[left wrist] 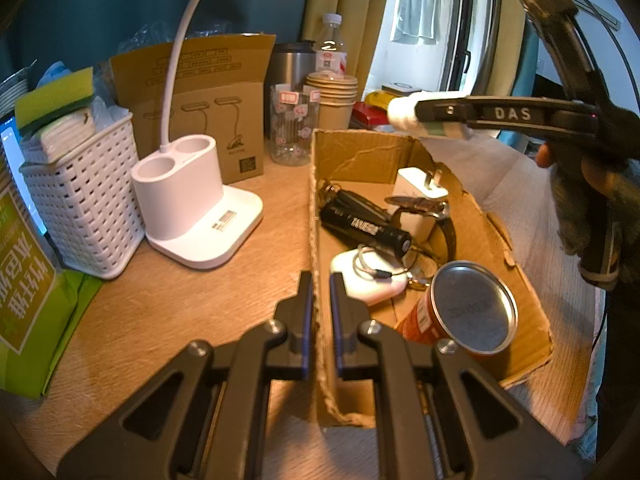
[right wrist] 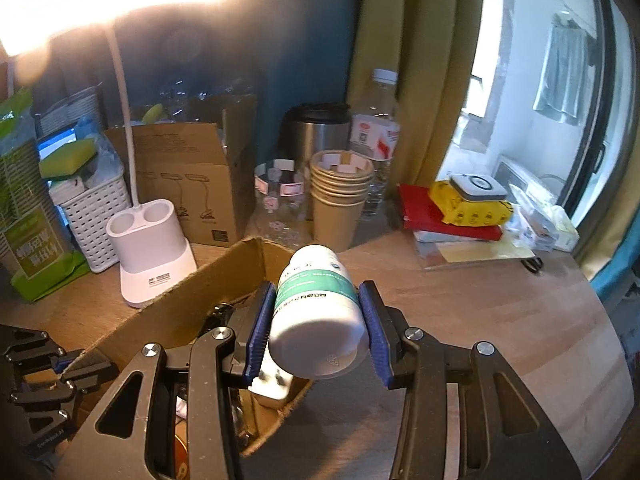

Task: Organize rigid objects
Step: 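Lift the medicine bottle with the right gripper and carry it over the box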

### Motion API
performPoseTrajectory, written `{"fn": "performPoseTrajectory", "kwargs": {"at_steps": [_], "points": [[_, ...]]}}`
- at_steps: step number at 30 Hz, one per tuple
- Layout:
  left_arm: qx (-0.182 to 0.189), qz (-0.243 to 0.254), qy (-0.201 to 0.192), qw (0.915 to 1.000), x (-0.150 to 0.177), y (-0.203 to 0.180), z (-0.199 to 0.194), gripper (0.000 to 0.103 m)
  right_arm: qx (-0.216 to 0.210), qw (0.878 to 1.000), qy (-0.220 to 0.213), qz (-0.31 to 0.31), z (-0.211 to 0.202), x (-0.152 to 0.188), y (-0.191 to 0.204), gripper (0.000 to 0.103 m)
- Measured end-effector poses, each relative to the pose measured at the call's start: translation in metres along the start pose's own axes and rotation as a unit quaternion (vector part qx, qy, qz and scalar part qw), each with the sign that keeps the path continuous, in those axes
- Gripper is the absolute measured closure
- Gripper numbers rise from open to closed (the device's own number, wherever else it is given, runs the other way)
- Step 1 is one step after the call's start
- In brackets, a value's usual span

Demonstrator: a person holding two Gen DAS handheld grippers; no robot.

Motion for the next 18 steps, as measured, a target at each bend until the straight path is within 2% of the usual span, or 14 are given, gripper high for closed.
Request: {"fn": "performPoseTrajectory", "kwargs": {"at_steps": [8,18], "points": [[0.000,0.000,0.000,1.0000,0.000,0.000,0.000,0.094,-0.031,0.999,0.020,-0.010,0.021,-0.002,0.014,0.057],[0.000,0.000,0.000,1.0000,0.000,0.000,0.000,0.094,-0.047,0.996,0.072,-0.023,0.055,0.008,0.018,0.057]]}}
Point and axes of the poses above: each gripper's, at about its wrist camera, not at the fingertips, and z roughly the way its jaws point, y to its left, x to its underside, the point moved 9 cm from there along z, roughly the way its jaws point, and after that the axes turned 3 degrees about -z, right-handed, at the moved point
